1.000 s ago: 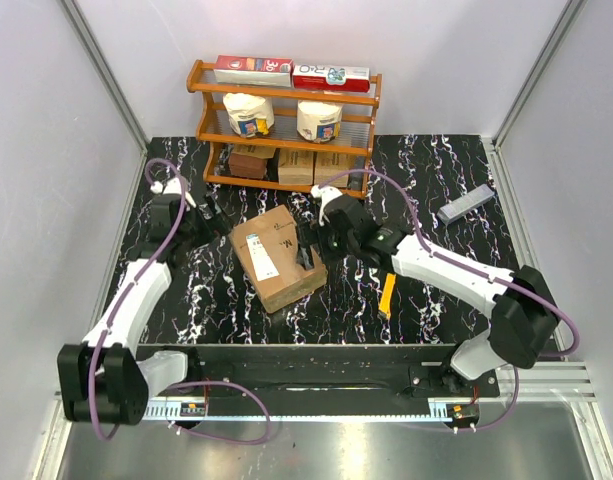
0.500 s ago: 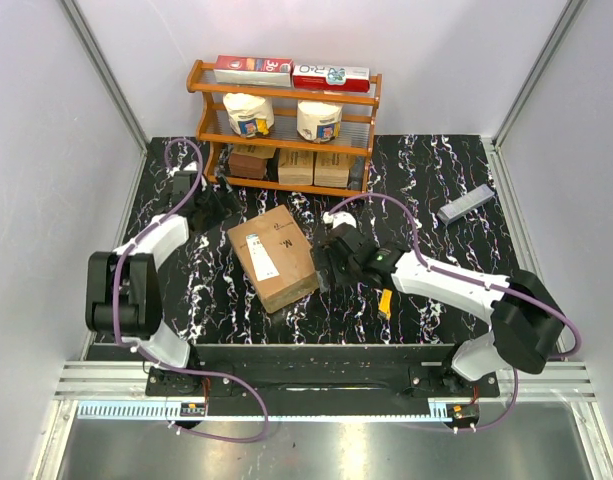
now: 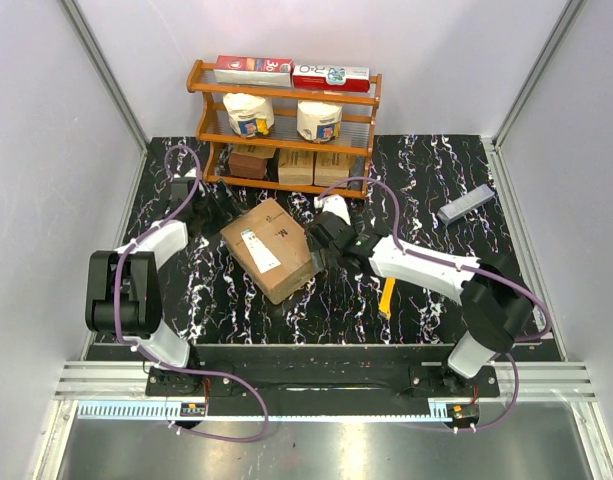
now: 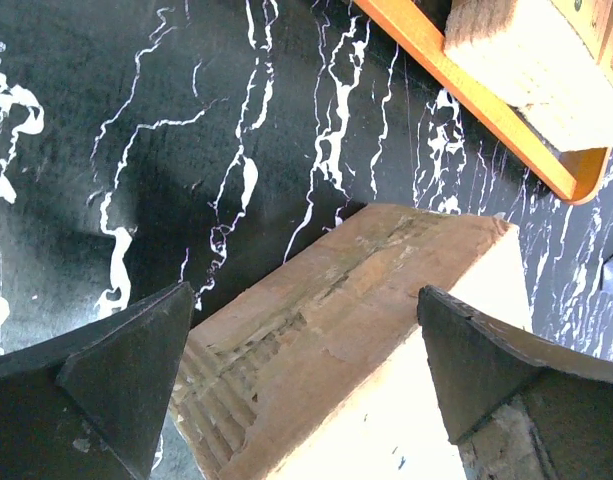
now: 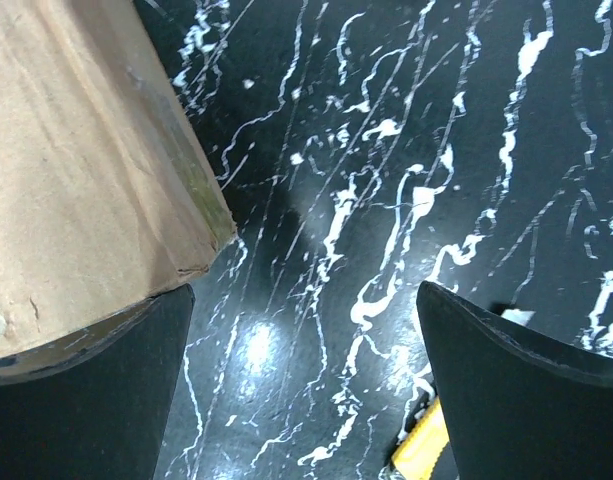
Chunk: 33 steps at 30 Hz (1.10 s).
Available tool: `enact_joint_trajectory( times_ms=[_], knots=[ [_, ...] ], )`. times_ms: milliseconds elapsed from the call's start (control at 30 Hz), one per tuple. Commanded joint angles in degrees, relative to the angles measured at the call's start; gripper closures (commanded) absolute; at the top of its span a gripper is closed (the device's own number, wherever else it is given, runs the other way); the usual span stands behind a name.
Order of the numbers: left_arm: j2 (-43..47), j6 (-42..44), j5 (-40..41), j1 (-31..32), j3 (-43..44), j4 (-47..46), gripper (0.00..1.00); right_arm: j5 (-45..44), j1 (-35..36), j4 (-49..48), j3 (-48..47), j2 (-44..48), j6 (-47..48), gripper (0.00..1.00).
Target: Unpack the express box
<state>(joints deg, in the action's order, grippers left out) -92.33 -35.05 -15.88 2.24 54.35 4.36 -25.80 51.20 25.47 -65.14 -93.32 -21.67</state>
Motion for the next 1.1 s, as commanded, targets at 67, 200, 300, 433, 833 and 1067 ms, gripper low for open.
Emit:
enact_joint_trajectory(
  times_ms=[67,200,300,433,833,1067],
  knots=[
    [5.31,-4.49,-2.14,0.31,-7.75,0.39,0.01,-5.06,-3.56,-0.08,-8.68,-2.83,0.31,0.00],
    [9.97,-6.52,-2.14,0.31,-11.36,0.73,0.01,1.78,-4.00,1.51,-10.44,0.23,2.07,0.00],
    [13.58,-6.88,-1.09,0.31,-12.95,2.31,0.01,5.67,-4.00,3.78,-11.23,3.84,1.03,0.00],
    [17.70,-4.16,4.08,0.22,-11.20,6.97,0.01,9.71,-4.00,9.76,-12.37,6.65,-2.67,0.02],
    [22.02,-0.55,10.34,0.13,-7.24,13.39,0.01,20.61,-4.00,10.82,-11.76,4.03,-10.32,0.37],
    [21.41,0.42,8.59,0.13,-5.39,13.57,0.01,22.28,-4.00,10.83,-11.32,1.48,-12.43,0.50]
  ],
)
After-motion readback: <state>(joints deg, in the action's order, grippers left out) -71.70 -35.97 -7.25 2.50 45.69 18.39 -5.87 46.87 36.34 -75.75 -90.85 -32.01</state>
